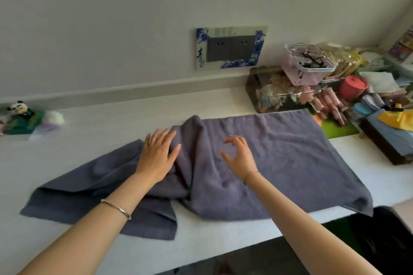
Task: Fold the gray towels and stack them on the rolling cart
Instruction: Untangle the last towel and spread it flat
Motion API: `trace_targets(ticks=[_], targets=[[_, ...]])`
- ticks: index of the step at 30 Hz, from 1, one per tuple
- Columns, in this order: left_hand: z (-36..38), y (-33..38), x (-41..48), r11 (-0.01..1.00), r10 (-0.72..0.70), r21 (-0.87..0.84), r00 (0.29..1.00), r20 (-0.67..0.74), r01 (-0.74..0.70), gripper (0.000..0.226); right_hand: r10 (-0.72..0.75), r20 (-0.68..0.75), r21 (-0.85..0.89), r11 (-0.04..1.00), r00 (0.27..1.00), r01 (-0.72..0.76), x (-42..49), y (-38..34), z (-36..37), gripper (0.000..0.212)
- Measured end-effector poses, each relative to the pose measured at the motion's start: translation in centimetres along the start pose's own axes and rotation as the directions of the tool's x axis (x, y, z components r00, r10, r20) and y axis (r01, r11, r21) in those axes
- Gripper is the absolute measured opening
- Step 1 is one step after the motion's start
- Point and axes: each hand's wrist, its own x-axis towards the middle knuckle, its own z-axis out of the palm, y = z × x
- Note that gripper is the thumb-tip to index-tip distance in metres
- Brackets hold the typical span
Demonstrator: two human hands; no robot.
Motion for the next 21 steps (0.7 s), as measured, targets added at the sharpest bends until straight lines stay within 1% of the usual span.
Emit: trace_targets(ticks=[2,4,6,8,10,11,12,13,14,16,17,19,20,21], targets=[[-2.2,-5.5,-2.6,0.996,-0.084,-0.012,0.996,-0.011,0.083,0.075,-0.042,0.092,0.084,0.996,0.995,0.035,-0.2,-4.3,4.5,0.025],[-3.4,-9.8,-5.2,0.987,-0.157,-0.035,0.988,0.018,0.157,0.061,-0.064,0.175,0.145,0.989,0.982,0.039,-0.5,-7.7,8.3,0.026],[-4.0,-12.5,-7.3,0.976,-0.198,-0.073,0.974,0.112,0.207,0.054,-0.082,0.240,0.158,0.986,0.967,0.045,-0.7,-10.3,11.0,0.031],[-4.6,-15.2,-9.5,0.966,-0.212,-0.109,0.961,0.179,0.234,0.050,-0.143,0.351,0.072,0.989,0.926,0.126,-0.6,-12.9,13.6,0.040],[-4.6,-17.4,-11.0,0.976,-0.178,-0.087,0.964,0.198,0.198,0.046,-0.229,0.488,-0.086,0.948,0.842,0.308,-0.4,-14.7,15.6,0.050],[-4.4,-18.0,-11.3,0.983,-0.157,-0.055,0.964,0.212,0.173,0.045,-0.255,0.541,-0.126,0.918,0.802,0.376,-0.3,-15.0,16.2,0.054],[-4.4,-19.2,-11.9,0.986,-0.153,-0.026,0.964,0.217,0.162,0.042,-0.256,0.586,-0.153,0.897,0.769,0.416,-0.3,-15.8,17.2,0.057],[-4.0,-19.8,-12.1,0.988,-0.148,-0.006,0.967,0.209,0.153,0.037,-0.243,0.614,-0.176,0.885,0.751,0.430,-0.3,-16.1,17.9,0.060],[-3.8,-20.3,-12.3,0.988,-0.149,0.001,0.971,0.187,0.152,0.030,-0.231,0.628,-0.212,0.868,0.743,0.449,-0.3,-16.5,18.5,0.062],[-3.5,-21.1,-12.5,0.984,-0.170,-0.037,0.979,0.112,0.175,0.017,-0.198,0.645,-0.316,0.810,0.738,0.493,-0.3,-17.2,19.7,0.062],[-3.5,-21.4,-12.6,0.978,-0.183,-0.087,0.980,0.083,0.190,0.013,-0.182,0.649,-0.377,0.766,0.738,0.520,-0.2,-17.6,20.2,0.059],[-4.0,-21.6,-12.8,0.953,-0.204,-0.215,0.976,0.070,0.215,0.009,-0.160,0.656,-0.470,0.678,0.738,0.565,0.1,-18.3,20.5,0.046],[-4.5,-21.6,-12.8,0.937,-0.214,-0.267,0.974,0.073,0.226,0.009,-0.151,0.658,-0.475,0.677,0.738,0.562,0.2,-18.5,20.4,0.040],[-5.1,-21.5,-12.7,0.922,-0.218,-0.309,0.973,0.075,0.231,0.010,-0.140,0.652,-0.442,0.729,0.745,0.524,0.2,-18.8,20.1,0.036]])
